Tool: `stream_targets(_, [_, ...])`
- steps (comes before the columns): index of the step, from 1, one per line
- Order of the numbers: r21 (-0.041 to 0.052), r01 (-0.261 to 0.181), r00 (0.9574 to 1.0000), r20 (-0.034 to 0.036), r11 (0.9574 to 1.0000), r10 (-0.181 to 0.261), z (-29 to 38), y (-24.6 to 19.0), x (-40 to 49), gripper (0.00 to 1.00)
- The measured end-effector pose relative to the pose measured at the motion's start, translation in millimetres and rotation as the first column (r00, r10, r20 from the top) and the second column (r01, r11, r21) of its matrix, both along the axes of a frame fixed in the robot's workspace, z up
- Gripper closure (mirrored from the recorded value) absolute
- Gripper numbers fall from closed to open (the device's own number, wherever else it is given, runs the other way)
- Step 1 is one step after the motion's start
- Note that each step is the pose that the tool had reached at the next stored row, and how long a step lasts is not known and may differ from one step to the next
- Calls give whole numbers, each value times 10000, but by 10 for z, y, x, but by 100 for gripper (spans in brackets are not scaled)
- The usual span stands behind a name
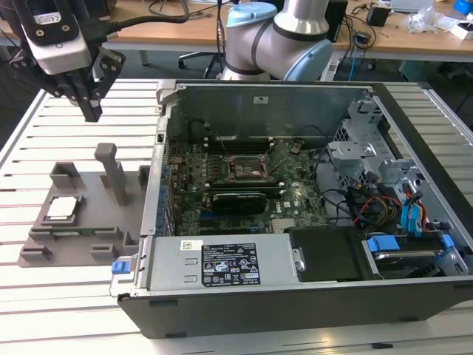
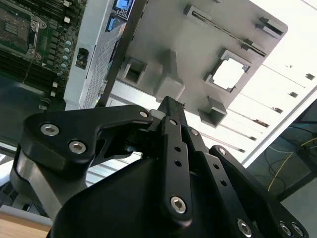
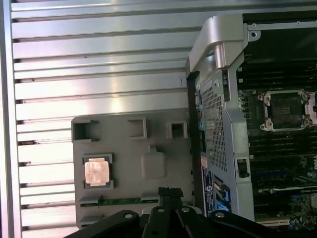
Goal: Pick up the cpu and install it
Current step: 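Reach for the cpu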
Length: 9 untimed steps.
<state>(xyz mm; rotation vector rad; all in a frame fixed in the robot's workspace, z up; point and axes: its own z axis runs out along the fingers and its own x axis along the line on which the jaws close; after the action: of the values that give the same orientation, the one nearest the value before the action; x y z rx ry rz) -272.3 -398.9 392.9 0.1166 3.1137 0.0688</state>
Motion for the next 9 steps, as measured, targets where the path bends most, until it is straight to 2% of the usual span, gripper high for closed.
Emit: stream_targets(9, [0,0,10000,0,10000,0,0,0,-90,89])
